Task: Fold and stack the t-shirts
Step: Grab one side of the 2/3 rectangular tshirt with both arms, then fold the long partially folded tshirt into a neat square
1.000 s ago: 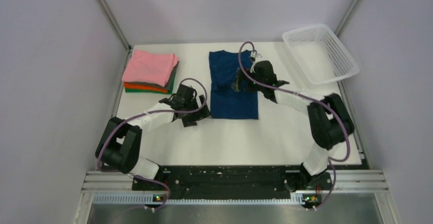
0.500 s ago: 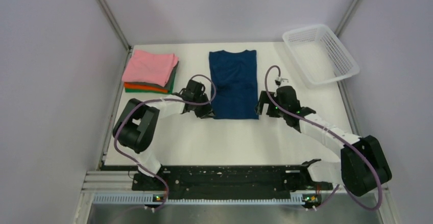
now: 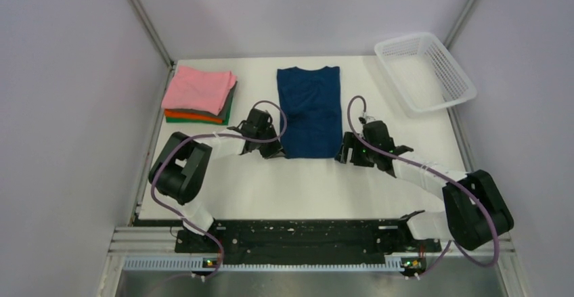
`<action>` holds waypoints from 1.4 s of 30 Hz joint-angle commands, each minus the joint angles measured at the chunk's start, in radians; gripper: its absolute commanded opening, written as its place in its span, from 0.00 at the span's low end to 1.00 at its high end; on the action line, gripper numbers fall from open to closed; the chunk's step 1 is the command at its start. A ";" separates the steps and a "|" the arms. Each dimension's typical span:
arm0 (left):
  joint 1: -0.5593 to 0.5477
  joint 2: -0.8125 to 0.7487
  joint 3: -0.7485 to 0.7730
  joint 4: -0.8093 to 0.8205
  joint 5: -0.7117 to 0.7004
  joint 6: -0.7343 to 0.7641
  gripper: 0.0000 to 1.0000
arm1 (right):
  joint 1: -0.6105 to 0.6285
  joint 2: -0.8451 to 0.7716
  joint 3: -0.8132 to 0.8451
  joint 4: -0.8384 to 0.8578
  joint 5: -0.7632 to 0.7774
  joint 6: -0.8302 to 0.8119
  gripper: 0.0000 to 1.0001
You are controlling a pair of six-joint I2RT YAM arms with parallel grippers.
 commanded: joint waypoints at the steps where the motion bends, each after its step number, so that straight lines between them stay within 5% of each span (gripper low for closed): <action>1: -0.012 0.031 -0.038 -0.041 -0.041 0.004 0.00 | -0.005 0.046 -0.016 0.110 -0.122 0.029 0.69; 12: -0.024 0.030 -0.052 -0.047 -0.070 0.000 0.00 | -0.005 0.198 -0.026 0.203 -0.082 0.022 0.52; 18: -0.025 0.016 -0.067 -0.057 -0.079 0.000 0.00 | -0.005 0.196 -0.039 0.203 -0.085 0.024 0.00; 23: -0.062 -0.118 -0.191 -0.093 -0.145 -0.017 0.00 | -0.001 0.053 -0.114 0.109 -0.208 -0.015 0.00; 32: -0.309 -0.439 -0.381 -0.273 -0.180 -0.182 0.00 | 0.126 -0.353 -0.245 -0.219 -0.359 0.019 0.00; 36: -0.380 -0.642 -0.360 -0.370 -0.167 -0.234 0.00 | 0.127 -0.524 -0.179 -0.354 -0.442 0.045 0.00; 42: -0.415 -0.929 -0.263 -0.427 -0.340 -0.153 0.00 | 0.129 -0.660 -0.062 -0.388 -0.420 0.021 0.00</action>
